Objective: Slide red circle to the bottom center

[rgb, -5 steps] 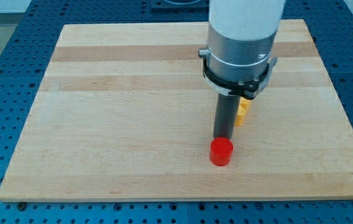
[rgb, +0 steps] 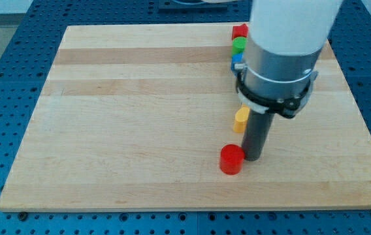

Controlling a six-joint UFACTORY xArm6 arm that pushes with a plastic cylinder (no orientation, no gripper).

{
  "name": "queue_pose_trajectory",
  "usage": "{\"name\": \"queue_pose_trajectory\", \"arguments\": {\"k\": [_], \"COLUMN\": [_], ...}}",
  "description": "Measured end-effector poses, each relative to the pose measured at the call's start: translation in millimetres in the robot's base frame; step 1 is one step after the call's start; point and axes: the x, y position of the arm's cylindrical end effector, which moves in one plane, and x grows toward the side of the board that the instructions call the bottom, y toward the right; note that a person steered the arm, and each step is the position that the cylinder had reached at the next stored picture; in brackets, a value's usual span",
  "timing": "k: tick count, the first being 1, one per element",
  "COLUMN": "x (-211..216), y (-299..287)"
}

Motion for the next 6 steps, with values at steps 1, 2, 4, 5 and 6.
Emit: {"name": "queue_pose_trajectory", "arguments": {"k": [1, 2, 4, 5, 6], "x": [12, 25, 29, 13, -9], "y": [-20, -41, -54, -58, -63]}}
